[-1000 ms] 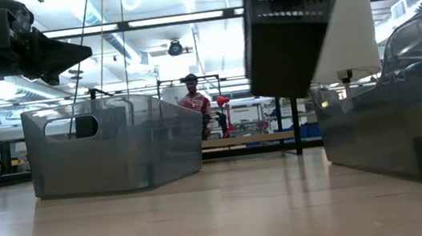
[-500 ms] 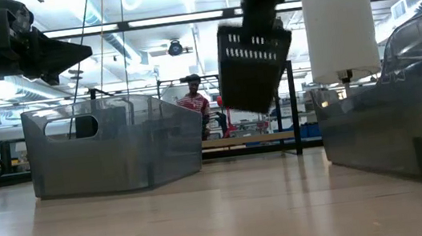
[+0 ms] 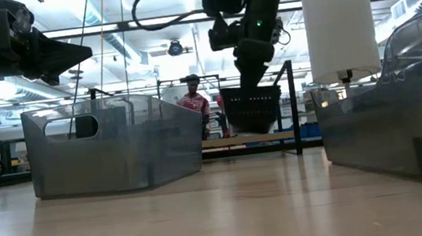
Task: Stack baskets on shelf by color
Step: Put the stacked black bins on the shelf, then stack the light black bin on the top of the light black bin
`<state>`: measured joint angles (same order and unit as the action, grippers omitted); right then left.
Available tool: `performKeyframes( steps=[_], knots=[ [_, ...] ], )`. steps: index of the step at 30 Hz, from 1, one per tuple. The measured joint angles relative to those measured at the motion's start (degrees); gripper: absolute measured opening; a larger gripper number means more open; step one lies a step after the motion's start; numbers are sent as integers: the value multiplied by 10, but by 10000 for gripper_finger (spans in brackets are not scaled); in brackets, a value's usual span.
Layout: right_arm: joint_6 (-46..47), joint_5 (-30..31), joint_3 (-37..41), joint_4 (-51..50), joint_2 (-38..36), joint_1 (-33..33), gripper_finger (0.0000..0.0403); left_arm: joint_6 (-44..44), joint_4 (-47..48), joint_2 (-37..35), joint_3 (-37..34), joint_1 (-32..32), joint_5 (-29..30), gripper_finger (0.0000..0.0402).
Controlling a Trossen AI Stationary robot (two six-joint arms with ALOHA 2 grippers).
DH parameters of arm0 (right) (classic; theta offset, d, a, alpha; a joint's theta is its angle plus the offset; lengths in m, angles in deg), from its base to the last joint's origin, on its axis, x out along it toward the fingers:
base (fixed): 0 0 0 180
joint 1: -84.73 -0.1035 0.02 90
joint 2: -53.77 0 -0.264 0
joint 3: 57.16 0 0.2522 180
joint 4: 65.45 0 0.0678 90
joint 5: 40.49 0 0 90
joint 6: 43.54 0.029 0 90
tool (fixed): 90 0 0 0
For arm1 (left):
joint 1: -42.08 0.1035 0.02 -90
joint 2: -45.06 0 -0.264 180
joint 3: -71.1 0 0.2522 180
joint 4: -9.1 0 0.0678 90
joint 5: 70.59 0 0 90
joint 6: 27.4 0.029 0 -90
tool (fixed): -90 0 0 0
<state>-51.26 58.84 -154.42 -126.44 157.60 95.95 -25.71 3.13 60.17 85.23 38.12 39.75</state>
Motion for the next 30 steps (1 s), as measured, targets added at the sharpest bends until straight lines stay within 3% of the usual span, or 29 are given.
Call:
performKeyframes(
  steps=[11,26,30],
  knots=[
    [-30,-19,0,-7,2,39,31,0,0,0,0,0,0,28],
    [-9,-14,0,-11,1,38,95,0,0,0,0,0,0,28],
    [5,12,-28,-69,1,33,100,0,0,0,0,0,0,26]
  ],
)
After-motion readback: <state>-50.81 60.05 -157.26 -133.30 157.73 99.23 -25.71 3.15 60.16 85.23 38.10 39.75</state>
